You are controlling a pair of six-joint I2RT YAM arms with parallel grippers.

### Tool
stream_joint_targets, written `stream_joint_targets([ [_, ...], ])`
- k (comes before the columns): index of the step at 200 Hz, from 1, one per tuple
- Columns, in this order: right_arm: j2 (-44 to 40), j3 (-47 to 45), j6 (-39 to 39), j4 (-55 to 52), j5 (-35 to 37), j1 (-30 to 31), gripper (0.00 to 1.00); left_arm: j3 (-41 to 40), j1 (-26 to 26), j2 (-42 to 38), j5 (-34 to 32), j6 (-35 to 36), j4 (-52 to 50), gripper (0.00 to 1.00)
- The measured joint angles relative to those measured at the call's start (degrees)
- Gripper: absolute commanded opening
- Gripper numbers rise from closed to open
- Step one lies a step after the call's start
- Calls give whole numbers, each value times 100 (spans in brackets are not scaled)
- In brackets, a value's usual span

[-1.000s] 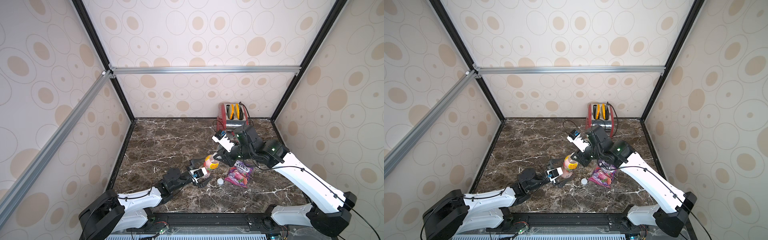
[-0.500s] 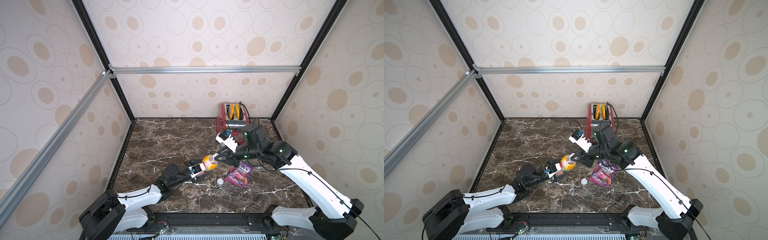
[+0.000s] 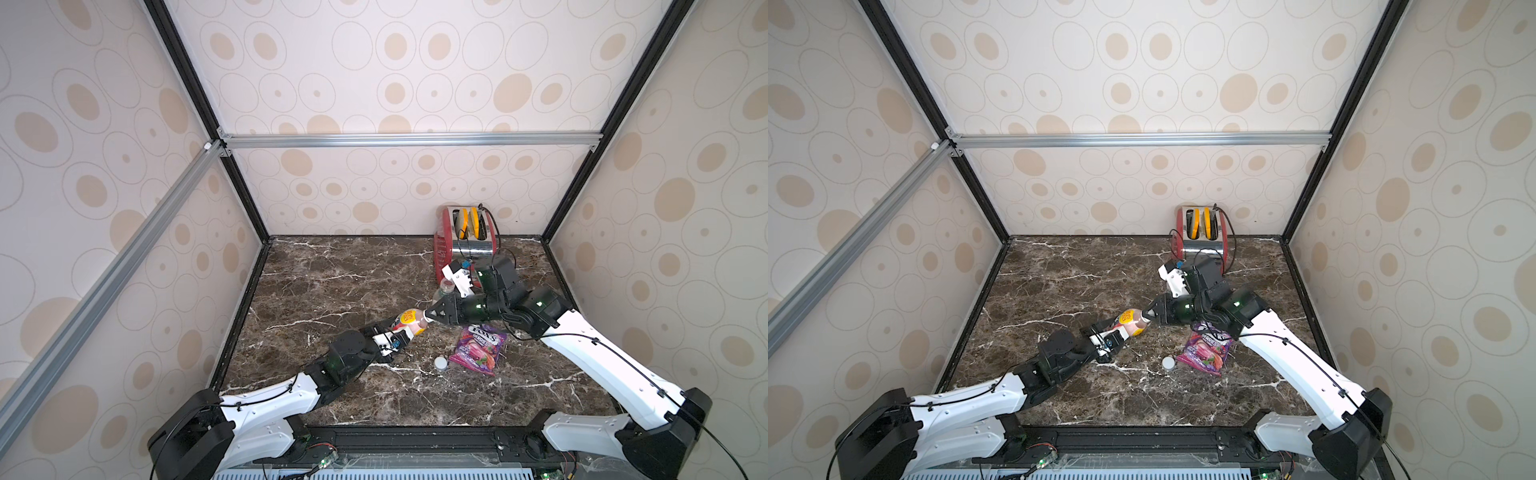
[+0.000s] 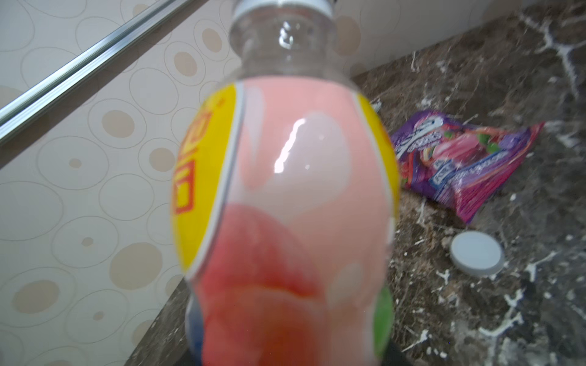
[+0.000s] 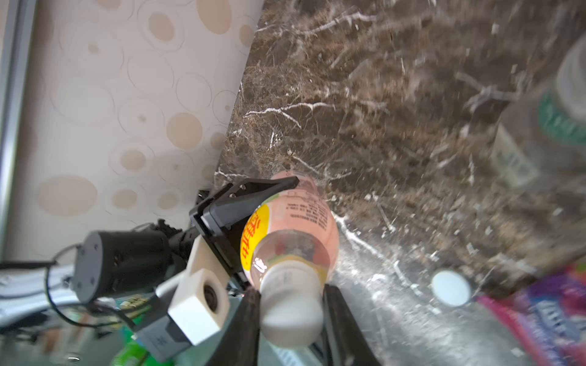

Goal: Screw on the bottle caps
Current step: Screw the bottle cap onto the plastic bottle.

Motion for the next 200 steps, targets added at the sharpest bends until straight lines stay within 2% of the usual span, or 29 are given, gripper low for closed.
stream_joint_targets([
  [7, 20, -94, 326, 92, -111, -50, 23, -17, -11, 0, -116, 127, -35, 49],
  [14, 52, -107, 525, 122, -195, -81, 40, -28, -15, -2, -229, 229, -42, 49],
  [20, 74, -76, 535, 138, -238, -98, 53, -28, -15, -20, -282, 291, -35, 47],
  [28, 90, 4, 396, 138, -256, -120, 65, -22, 4, -70, -334, 330, -31, 44],
  [33, 90, 61, 245, 144, -282, -160, 70, -20, 52, -122, -328, 339, -63, 44],
  [48, 70, 317, -831, 140, -334, -306, 75, -11, 262, -286, -33, 297, -247, 45],
  [83, -658, 334, -5036, -83, -387, -417, 80, 168, 859, -557, 1040, 184, -960, 44],
  [101, -1049, 129, -6924, -225, -522, -402, 74, 411, 903, -557, 1515, 184, -1379, 43],
  [123, -1001, 129, -9033, -568, -667, -400, 63, 619, 911, -568, 2011, 181, -1685, 43],
  [157, -531, 212, -11116, -966, -673, -356, 55, 741, 931, -586, 2531, 164, -1934, 44],
  [176, -520, 212, -11750, -988, -660, -221, 55, 741, 931, -579, 2732, 133, -1996, 44],
  [200, -542, 177, -12177, -876, -597, -2, 55, 769, 933, -531, 2905, 103, -2039, 44],
])
